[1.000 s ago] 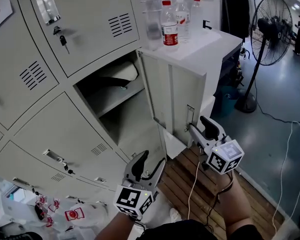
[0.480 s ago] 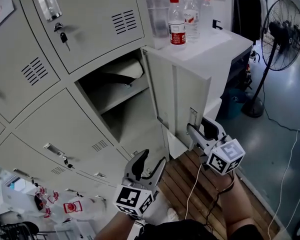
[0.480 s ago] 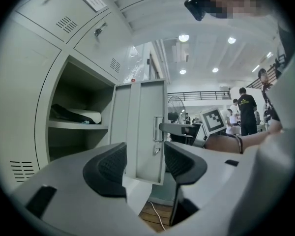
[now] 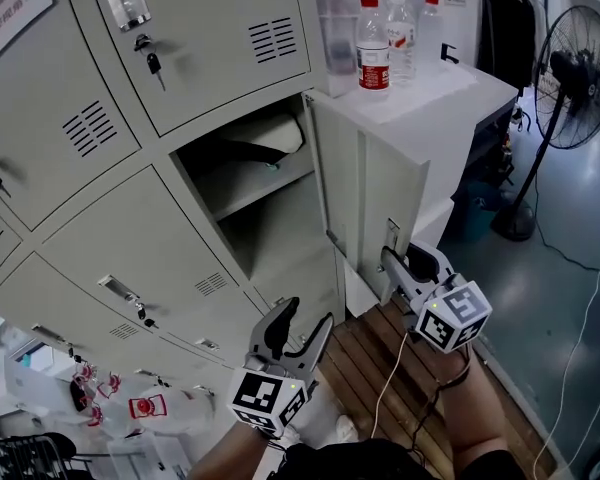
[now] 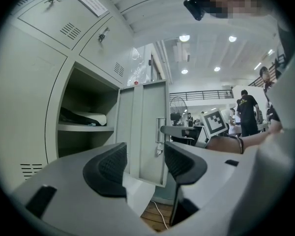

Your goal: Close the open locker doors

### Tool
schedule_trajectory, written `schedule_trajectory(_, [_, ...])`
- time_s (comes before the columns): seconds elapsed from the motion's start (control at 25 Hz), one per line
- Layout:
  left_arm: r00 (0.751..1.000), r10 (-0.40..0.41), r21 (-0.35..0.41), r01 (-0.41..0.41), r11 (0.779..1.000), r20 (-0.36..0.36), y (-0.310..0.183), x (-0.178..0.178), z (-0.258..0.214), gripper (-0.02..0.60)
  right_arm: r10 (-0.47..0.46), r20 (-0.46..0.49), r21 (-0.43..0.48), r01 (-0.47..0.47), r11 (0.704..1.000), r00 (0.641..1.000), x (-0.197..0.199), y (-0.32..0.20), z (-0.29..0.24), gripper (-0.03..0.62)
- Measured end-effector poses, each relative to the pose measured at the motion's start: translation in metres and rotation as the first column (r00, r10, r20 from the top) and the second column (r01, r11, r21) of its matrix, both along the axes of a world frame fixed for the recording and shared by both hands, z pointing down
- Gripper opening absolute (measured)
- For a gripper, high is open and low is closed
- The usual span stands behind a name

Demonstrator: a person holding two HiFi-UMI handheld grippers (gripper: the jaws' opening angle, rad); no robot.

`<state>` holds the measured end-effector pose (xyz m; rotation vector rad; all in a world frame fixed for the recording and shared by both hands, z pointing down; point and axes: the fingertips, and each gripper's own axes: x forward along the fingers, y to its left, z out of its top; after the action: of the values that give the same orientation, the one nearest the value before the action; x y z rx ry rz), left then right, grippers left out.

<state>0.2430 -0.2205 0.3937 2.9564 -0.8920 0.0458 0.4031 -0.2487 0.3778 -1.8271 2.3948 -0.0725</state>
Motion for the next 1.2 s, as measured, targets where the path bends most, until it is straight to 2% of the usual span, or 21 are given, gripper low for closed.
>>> schedule_trajectory(0.6, [0.997,-0.074,0.002,0.074,0.997,-0.015,0.007,-0.041,-0.005,0.233,-0.100,-0.082,-0.018,0.098,0.995,0.992,-0.062,-0.001,0.000,0.140])
schedule_trajectory(1.2, [0.986,-0.165,0.001,0.165,0.986,-0.014,-0.006,-0.083,-0.009,0.233,-0.251,-0.099,-0.018,0.250,0.968,0.963,-0.142,-0.022,0.001,0.140])
